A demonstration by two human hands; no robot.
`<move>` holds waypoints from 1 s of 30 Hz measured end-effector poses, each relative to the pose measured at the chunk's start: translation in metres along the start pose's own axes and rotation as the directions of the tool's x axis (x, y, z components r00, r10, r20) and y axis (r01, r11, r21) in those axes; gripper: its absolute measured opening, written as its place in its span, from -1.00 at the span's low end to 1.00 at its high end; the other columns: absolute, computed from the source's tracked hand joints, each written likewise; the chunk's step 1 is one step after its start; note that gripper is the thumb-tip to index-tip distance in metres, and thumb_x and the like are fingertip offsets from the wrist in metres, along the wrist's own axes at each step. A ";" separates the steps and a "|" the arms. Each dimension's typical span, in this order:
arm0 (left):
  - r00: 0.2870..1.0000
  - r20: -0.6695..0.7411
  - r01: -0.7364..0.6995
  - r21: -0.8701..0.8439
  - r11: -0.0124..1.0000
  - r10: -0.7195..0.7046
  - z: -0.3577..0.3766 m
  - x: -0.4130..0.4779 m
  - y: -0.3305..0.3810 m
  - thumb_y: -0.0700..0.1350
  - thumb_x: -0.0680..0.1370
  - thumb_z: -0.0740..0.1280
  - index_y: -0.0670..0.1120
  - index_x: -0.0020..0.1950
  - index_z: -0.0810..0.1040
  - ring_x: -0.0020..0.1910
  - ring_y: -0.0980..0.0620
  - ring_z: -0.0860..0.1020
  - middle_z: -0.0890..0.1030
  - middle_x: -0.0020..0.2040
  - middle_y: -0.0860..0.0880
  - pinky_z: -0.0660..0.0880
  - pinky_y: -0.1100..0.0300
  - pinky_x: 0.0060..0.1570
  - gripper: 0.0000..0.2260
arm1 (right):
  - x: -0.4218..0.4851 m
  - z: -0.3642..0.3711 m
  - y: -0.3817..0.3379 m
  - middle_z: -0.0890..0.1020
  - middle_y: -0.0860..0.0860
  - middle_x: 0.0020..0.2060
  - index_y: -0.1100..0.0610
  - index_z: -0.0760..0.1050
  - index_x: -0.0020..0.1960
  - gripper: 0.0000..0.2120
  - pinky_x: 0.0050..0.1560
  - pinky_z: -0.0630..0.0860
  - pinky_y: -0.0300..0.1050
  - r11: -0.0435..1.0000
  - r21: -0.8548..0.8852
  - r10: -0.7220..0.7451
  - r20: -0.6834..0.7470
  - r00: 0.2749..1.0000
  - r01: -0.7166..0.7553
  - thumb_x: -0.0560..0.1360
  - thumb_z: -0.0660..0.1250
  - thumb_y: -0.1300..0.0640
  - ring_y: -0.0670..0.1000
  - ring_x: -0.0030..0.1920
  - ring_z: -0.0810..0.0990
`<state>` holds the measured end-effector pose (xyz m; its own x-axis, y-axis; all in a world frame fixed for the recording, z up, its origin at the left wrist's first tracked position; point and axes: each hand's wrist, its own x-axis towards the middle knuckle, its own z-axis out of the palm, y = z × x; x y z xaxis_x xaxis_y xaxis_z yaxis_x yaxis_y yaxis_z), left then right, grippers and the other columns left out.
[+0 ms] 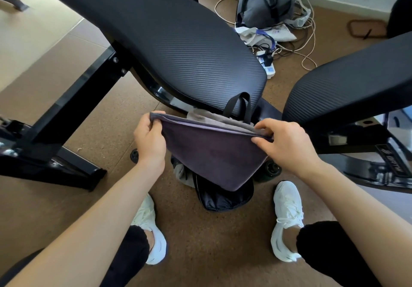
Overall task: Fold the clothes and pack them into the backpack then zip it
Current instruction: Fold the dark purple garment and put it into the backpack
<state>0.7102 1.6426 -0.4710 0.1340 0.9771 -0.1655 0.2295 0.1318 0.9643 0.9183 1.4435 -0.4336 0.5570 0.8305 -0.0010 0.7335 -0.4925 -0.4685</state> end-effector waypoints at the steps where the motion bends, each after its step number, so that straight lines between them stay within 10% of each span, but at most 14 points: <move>1: 1.000 0.009 0.004 -0.007 1.000 -0.004 0.000 -0.001 0.001 -0.22 0.71 0.12 0.01 0.09 0.63 -0.04 0.16 0.53 0.60 -0.02 0.05 0.46 0.19 -0.02 -0.70 | 0.000 0.000 0.002 0.71 -0.10 -0.09 -0.03 0.65 0.07 -0.83 -0.06 0.59 -0.03 1.000 0.007 0.015 0.004 1.000 -0.015 0.51 0.47 -0.04 0.02 -0.04 0.66; 8: 0.994 0.104 0.055 -0.139 0.989 -0.040 -0.001 -0.004 0.007 -0.28 0.63 0.10 -0.05 -0.25 0.39 -0.38 0.25 0.41 0.45 -0.36 0.12 0.35 0.34 -0.34 -0.71 | 0.009 -0.009 0.005 0.62 -0.07 -0.34 0.04 0.55 -0.24 -0.79 -0.21 0.50 -0.14 0.969 0.243 0.031 0.041 0.999 -0.040 0.46 0.53 0.00 -0.14 -0.32 0.56; 13: 0.995 0.011 0.104 -0.129 0.986 -0.103 -0.004 0.001 0.012 -0.24 0.66 0.09 -0.01 -0.16 0.49 -0.24 0.16 0.44 0.48 -0.22 0.05 0.36 0.24 -0.20 -0.71 | -0.006 -0.019 -0.013 0.58 -0.08 -0.20 -0.10 0.53 0.07 -0.79 -0.25 0.51 -0.15 0.885 0.432 -0.299 0.237 0.924 0.175 0.54 0.44 0.17 -0.11 -0.34 0.51; 16: 0.995 -0.007 0.097 -0.049 0.994 -0.098 -0.004 0.002 0.012 -0.22 0.66 0.07 -0.01 -0.06 0.53 -0.18 0.12 0.41 0.46 -0.17 0.03 0.35 0.20 -0.16 -0.73 | -0.020 -0.010 -0.030 0.53 -0.31 -0.12 -0.32 0.37 0.45 -0.50 -0.05 0.46 -0.31 0.894 0.273 -0.445 0.446 0.777 0.355 0.63 0.31 0.13 -0.25 -0.12 0.54; 19: 0.996 0.042 0.073 -0.002 0.997 -0.073 -0.001 -0.002 0.012 -0.24 0.65 0.08 -0.03 -0.03 0.54 -0.17 0.14 0.40 0.44 -0.16 0.04 0.36 0.25 -0.18 -0.74 | -0.027 0.002 -0.037 0.57 -0.24 -0.10 -0.41 0.17 0.53 -0.39 -0.03 0.56 -0.06 0.898 0.149 -0.417 0.594 0.688 0.415 0.65 0.21 0.14 -0.13 -0.11 0.58; 25: 0.992 0.123 -0.035 0.050 0.998 0.029 0.002 -0.010 0.010 -0.26 0.65 0.10 -0.08 0.05 0.58 -0.12 0.20 0.46 0.53 -0.12 0.07 0.38 0.53 -0.26 -0.74 | -0.025 0.001 -0.031 0.49 -0.10 -0.48 -0.38 0.00 0.58 -0.25 -0.32 0.56 -0.19 0.983 0.114 -0.183 0.669 0.721 0.144 0.60 0.21 0.18 -0.06 -0.42 0.61; 30: 0.983 0.176 -0.056 0.027 0.998 0.051 0.003 -0.009 0.011 -0.30 0.64 0.14 -0.08 0.03 0.63 -0.22 0.32 0.53 0.61 -0.14 0.10 0.46 0.42 -0.20 -0.71 | -0.020 -0.004 -0.025 0.65 0.19 -0.18 -0.34 0.00 0.60 -0.19 -0.27 0.69 0.08 0.958 0.250 -0.065 0.672 0.738 -0.142 0.57 0.22 0.28 0.16 -0.27 0.69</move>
<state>0.7146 1.6347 -0.4591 0.3126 0.9379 -0.1501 0.2472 0.0723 0.9663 0.8902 1.4387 -0.4181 0.1014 0.8198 -0.5635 0.5260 -0.5250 -0.6691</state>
